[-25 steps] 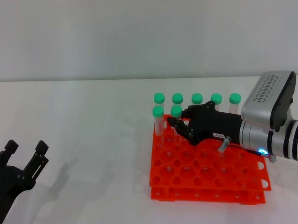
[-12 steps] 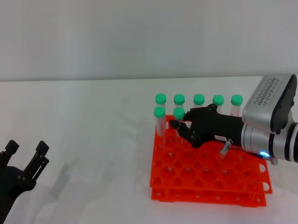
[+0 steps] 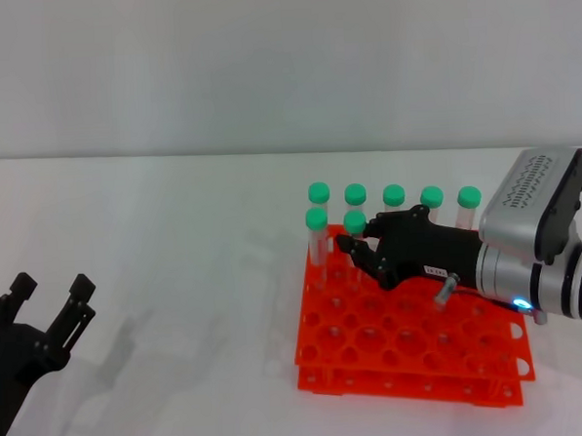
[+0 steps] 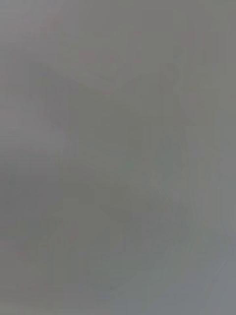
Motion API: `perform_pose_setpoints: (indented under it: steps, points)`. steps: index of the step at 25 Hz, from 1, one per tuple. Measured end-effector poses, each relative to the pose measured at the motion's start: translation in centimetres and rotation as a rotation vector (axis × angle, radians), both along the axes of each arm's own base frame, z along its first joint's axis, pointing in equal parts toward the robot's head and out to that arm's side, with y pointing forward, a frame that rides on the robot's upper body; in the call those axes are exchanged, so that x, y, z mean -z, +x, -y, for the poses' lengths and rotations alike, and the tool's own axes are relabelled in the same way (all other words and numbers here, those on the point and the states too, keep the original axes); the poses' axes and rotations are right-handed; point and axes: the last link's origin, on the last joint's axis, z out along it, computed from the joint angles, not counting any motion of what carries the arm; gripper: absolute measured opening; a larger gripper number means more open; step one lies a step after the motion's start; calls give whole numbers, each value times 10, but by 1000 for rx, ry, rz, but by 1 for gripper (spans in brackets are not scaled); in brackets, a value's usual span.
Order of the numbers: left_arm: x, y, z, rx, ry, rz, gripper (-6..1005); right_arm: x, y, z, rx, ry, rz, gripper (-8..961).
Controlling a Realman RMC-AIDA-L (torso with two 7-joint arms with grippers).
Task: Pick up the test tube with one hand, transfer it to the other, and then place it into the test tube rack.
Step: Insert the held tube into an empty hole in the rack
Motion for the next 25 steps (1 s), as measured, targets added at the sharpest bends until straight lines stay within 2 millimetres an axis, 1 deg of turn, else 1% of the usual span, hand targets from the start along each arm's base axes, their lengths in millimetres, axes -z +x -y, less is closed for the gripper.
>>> perform_pose_setpoints:
  steps: [9,14,18,22,25]
  points:
    - [0,1,-2,4,0,-1,833,0,2,2,-10,-10,16,339]
    - [-1,2,-3,9,1,-2,833,-1,2,5,-11,-10,-4,345]
    - [-2,3,-6,16,1,-4,833,-5,7,8,4,1,-23,554]
    - [-2,4,-9,23,1,-5,833,-7,15,11,25,7,-30,785]
    - [-2,5,-10,26,0,-6,833,-9,21,16,32,4,-53,835]
